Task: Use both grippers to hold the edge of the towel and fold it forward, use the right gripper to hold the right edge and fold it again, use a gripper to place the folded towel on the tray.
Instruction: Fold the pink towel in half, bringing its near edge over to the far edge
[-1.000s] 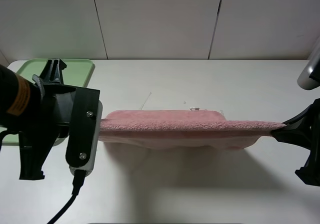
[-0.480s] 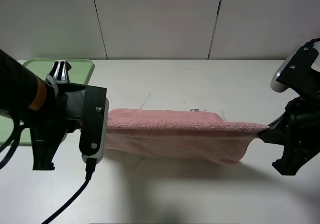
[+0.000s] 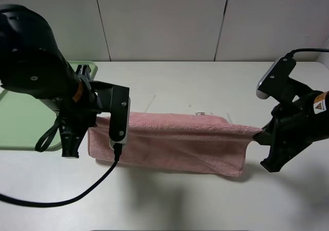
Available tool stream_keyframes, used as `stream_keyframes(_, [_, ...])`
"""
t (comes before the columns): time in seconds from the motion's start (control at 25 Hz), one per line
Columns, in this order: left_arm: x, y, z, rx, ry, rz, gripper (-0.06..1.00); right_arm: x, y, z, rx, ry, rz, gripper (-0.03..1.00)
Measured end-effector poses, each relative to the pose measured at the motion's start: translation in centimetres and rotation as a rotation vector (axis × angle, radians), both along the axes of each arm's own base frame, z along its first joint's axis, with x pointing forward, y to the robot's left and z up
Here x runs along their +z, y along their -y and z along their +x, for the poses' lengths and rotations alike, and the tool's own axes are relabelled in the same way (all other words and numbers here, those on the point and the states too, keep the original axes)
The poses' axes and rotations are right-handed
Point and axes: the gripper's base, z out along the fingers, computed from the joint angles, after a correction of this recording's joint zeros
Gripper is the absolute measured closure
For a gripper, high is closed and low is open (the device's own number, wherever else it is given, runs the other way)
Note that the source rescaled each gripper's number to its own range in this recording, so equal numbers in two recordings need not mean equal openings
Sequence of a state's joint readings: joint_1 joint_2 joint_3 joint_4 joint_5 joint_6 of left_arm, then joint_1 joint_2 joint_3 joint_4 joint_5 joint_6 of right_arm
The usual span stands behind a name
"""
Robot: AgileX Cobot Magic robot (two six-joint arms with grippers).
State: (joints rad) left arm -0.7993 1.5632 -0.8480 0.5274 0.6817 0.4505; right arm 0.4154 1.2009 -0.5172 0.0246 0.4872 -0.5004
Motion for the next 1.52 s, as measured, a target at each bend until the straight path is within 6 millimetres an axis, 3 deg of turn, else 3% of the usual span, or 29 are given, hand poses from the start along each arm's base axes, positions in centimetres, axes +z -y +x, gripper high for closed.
stream_keyframes(0.44, [-3.3, -0.6, 3.2, 0.009, -0.035, -0.004, 0.94, -2.4, -0.4, 3.2, -0.006, 0.048, -0.016, 0.97])
stream_keyframes(0.72, [-4.2, -0.4, 4.5, -0.002, -0.029, -0.031, 0.94, -3.1, -0.2, 5.3, -0.017, 0.059, -0.034, 0.97])
stream_keyframes(0.96, [-4.8, -0.6, 5.5, 0.017, -0.035, -0.029, 0.94, -3.9, -0.5, 6.2, 0.001, 0.062, -0.044, 0.97])
stream_keyframes(1.44, [-4.9, -0.5, 5.6, 0.016, -0.036, -0.030, 0.94, -3.9, -0.6, 6.4, 0.019, 0.085, -0.050, 0.97])
stream_keyframes(1.52, [-4.9, -0.5, 5.5, 0.017, -0.037, -0.029, 0.90, -3.9, -0.6, 6.4, 0.019, 0.084, -0.050, 0.89])
